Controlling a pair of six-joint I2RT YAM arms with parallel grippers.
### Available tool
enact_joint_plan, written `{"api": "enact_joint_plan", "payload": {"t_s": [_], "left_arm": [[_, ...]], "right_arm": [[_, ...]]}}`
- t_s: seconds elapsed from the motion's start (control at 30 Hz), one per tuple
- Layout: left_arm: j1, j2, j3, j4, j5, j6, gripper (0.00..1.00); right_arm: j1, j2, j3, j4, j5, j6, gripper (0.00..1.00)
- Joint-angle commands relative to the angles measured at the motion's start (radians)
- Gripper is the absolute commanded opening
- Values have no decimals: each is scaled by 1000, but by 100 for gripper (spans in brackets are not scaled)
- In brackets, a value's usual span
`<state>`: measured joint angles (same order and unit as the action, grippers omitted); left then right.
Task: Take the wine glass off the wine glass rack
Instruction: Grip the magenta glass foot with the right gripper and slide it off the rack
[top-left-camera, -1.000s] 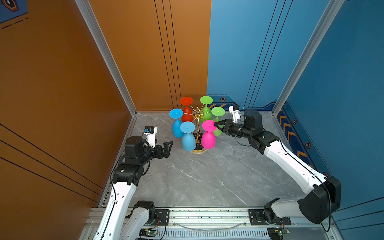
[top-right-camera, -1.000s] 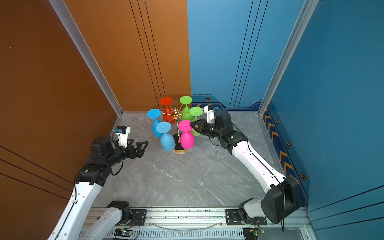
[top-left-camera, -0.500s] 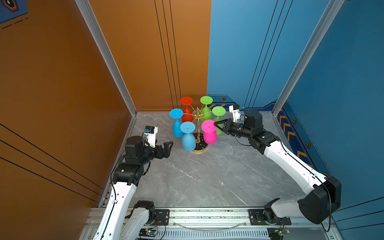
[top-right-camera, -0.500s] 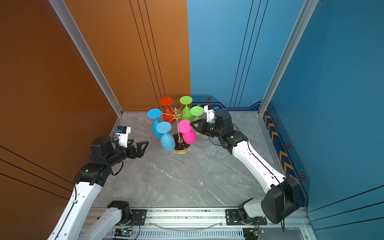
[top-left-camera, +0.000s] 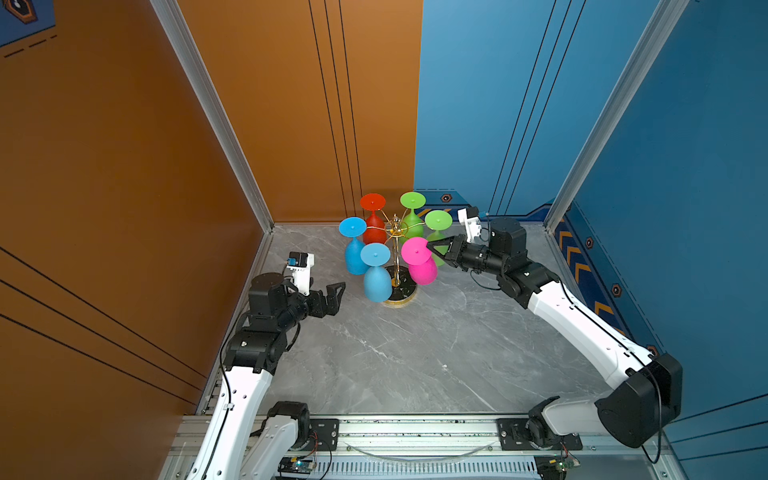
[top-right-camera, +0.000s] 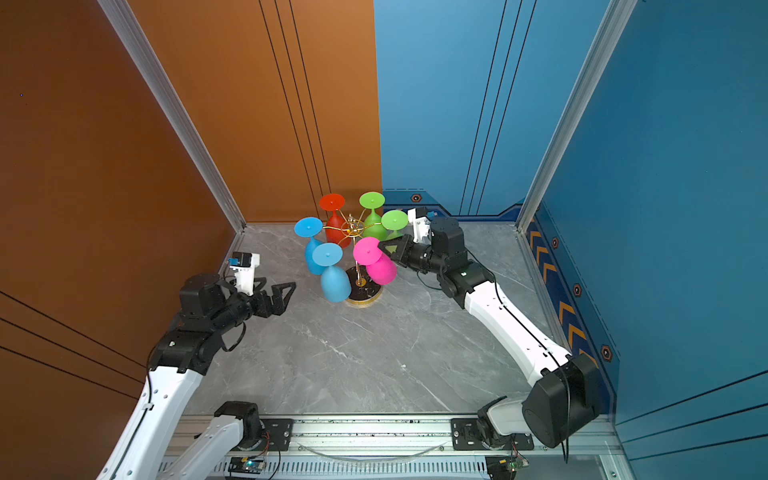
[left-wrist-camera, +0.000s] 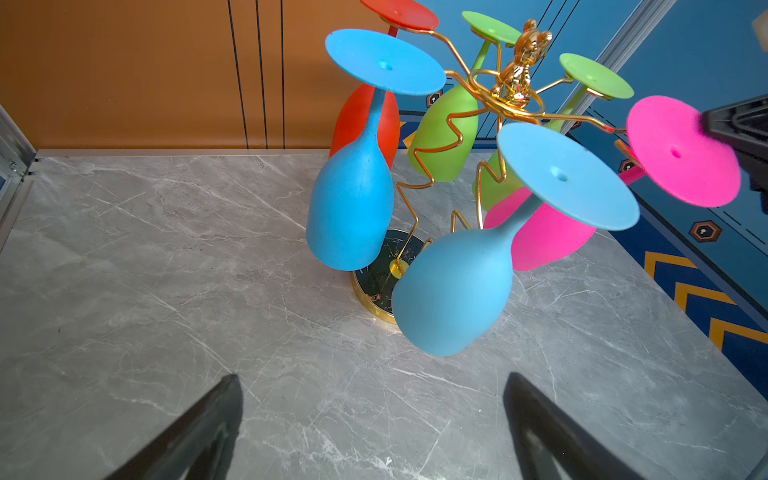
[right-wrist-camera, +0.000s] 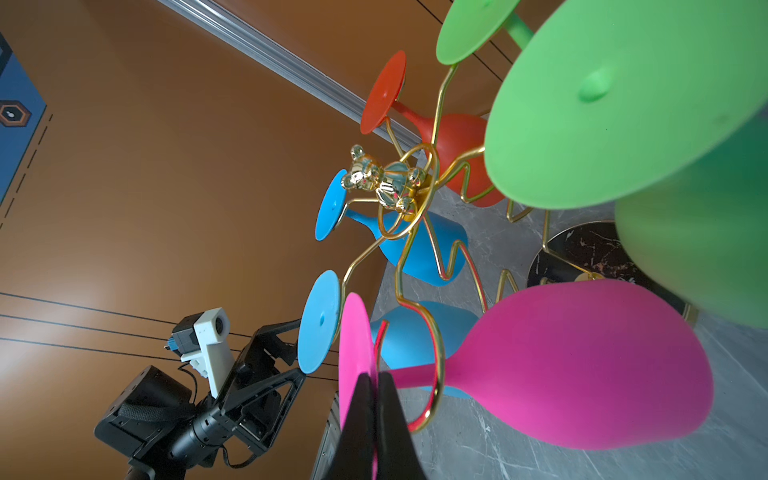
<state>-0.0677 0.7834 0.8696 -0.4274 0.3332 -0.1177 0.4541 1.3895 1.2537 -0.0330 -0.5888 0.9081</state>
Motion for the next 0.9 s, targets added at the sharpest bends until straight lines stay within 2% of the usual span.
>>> {"api": "enact_joint_plan", "payload": {"t_s": [0.0,0.37,0.87], "left_arm": [[-9,-9,-12,16,-13,-2,98],[-9,-10,-12,20,-14,-4,98],[-7,-12,-10,22,-8,-4,98]], "right_arm": [[-10,-20,-8,104,-47,62,0],[-28,-18,-5,131,-56,110,0],[-31,65,58,138,-57,134,0]]}}
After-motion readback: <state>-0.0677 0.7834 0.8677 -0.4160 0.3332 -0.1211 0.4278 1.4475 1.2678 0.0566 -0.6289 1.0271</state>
